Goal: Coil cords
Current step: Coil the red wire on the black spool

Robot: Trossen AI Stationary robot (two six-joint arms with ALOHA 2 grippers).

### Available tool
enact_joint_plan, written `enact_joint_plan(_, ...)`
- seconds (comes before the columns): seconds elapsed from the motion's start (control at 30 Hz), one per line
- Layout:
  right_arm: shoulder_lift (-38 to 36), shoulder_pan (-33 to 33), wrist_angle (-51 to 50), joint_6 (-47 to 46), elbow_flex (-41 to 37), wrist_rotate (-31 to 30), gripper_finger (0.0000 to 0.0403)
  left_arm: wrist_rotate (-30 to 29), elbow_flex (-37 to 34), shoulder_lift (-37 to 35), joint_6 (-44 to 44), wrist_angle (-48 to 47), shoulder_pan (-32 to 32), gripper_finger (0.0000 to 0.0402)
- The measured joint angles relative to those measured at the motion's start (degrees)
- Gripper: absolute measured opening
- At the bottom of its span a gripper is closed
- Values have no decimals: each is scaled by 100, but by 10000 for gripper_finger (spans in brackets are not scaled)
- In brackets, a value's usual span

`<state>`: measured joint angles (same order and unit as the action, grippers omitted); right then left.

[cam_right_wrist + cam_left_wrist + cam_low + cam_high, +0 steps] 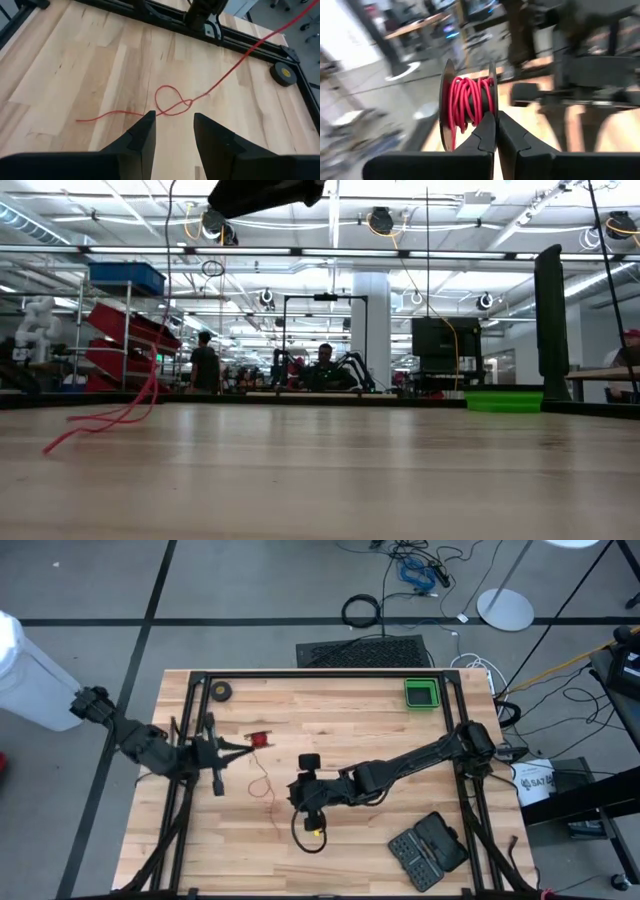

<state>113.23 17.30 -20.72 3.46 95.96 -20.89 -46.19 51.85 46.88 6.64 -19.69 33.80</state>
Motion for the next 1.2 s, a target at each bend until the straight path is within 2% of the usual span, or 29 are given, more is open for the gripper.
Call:
enact_joint_plan(0.13, -8, -91, 136, 29, -24, 19, 119, 1356, -626, -566, 312, 757, -315, 6)
enact_joint_plan(0.23, 9, -276, 1205, 167, -479, 246, 119, 1794, -756, -803, 310, 941, -408, 6)
enact_joint_plan(0.33, 42, -548, 2458, 197, -1295, 576, 119, 2142, -756, -903, 142, 993, -418, 6)
enact_joint_plan(0.5, 46, -988, 4447, -84, -2550, 899, 119, 3247, -756, -871, 28, 982, -406, 6)
enact_joint_plan(0.63, 44, -1070, 6170, -400, -3125, 1484, 119, 3311, -756, -714, 115, 988, -406, 6)
enact_joint_plan(0.7, 35, -1025, 6557, -428, -3195, 1515, 119, 3311, -756, -611, 235, 1041, -408, 6)
enact_joint_plan(1.07, 115, -769, 6536, -236, -3072, 1525, 119, 3313, -753, -337, 277, 1495, -410, 6)
enact_joint_plan(1.2, 369, -712, 6917, -197, -3033, 1525, 119, 3313, -753, -337, 277, 1495, -410, 6)
